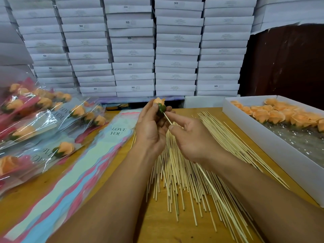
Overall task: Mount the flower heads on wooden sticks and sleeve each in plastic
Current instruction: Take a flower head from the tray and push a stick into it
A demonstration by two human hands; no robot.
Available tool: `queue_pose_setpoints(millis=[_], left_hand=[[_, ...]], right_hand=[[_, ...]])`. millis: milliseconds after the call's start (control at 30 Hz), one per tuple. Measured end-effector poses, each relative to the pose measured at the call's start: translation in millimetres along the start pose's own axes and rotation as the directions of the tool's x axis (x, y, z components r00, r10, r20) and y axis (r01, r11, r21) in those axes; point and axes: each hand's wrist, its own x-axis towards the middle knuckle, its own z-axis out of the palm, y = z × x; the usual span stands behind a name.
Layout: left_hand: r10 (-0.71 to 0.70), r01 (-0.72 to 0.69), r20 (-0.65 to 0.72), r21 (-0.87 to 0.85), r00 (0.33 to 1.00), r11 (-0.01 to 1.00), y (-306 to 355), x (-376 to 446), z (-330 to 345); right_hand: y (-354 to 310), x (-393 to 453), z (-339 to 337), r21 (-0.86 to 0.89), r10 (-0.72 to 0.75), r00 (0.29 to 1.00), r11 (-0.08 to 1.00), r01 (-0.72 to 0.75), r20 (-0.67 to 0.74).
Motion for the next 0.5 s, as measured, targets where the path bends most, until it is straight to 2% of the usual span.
queue_pose_setpoints(millis=[167, 500], left_hand=[[-0.006, 0.006, 0.021, 0.000, 1.000, 1.000, 0.6, -2.4, 1.8], [-0.001, 0.002, 0.022, -0.028, 1.000, 1.000, -0.4, -0.8, 0.6]], right_hand=[[2.2, 2.5, 0.9, -0.009, 0.029, 0.997, 1.000, -0.028, 0.076], [3.6, 4.4, 0.6, 0.047, 0.012, 0.997, 0.999, -0.016, 0.070]])
